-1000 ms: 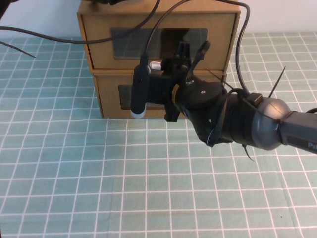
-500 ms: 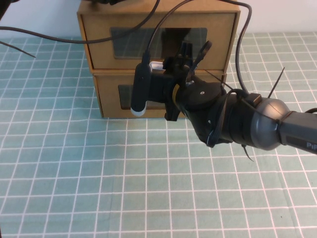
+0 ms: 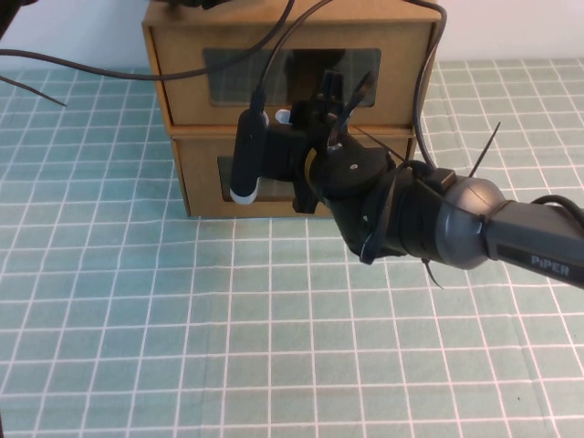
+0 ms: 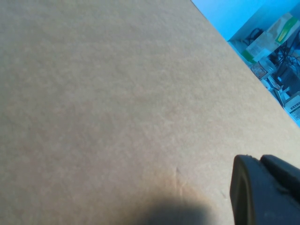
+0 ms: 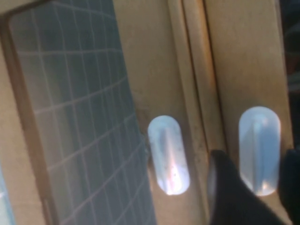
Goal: Open the shoe box
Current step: 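Pull the top drawer of the cardboard box fully open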
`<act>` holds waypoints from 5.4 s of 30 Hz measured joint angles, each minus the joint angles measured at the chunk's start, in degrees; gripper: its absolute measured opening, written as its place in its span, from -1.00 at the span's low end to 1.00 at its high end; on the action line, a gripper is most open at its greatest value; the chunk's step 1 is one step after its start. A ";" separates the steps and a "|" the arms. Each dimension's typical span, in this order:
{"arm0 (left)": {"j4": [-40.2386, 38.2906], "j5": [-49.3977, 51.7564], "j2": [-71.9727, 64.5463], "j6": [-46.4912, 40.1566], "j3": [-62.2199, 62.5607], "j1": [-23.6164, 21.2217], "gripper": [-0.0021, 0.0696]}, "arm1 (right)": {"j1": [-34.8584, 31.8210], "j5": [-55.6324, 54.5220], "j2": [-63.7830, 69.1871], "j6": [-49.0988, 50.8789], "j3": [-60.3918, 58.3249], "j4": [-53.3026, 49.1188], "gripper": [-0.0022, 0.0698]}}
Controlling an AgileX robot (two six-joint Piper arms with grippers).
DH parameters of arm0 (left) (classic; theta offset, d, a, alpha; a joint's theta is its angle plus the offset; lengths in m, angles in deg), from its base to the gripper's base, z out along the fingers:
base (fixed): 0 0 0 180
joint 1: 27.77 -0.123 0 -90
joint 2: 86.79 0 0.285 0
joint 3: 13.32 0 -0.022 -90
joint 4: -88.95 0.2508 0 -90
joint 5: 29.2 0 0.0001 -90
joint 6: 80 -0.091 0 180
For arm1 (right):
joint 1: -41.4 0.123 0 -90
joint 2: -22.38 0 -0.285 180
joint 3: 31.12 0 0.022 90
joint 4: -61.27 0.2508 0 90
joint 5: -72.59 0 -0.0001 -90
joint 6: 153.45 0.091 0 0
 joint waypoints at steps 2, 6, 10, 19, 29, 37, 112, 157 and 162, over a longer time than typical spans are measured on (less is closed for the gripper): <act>-0.04 0.00 -0.14 0.00 0.00 0.00 -0.95 | 0.00 0.37 0.13 0.00 0.29 -0.53 -0.47; -0.44 -0.04 -0.37 0.00 0.12 0.00 -0.95 | 0.12 1.73 0.35 0.36 0.44 -0.30 -0.83; -0.57 -0.26 -0.37 0.00 0.12 0.00 -0.95 | 0.36 2.74 0.60 1.66 0.44 -0.42 -0.89; -1.53 0.33 -0.51 0.12 0.12 -0.69 -0.95 | 2.24 6.09 0.93 2.24 0.44 -0.51 -0.90; -1.64 1.07 -0.51 0.57 0.12 -1.10 -0.95 | 6.08 12.73 1.28 3.84 0.32 -0.39 -0.91; -1.64 1.20 -0.51 0.73 0.12 -1.10 -0.95 | 8.30 12.40 -3.75 3.87 -8.25 -1.30 -0.91; 10.31 11.52 25.60 1.21 -1.07 -10.49 -0.95 | 18.30 4.93 -55.41 9.66 -28.65 24.03 -0.96; 5.55 -29.89 91.58 -11.03 -97.20 -1.76 -0.95 | 18.30 17.90 -79.71 -6.84 -46.89 37.58 -0.98; 5.55 -32.50 91.58 -11.03 -97.20 -1.76 -0.95 | 18.30 17.90 -79.71 -6.84 -46.89 37.58 -0.98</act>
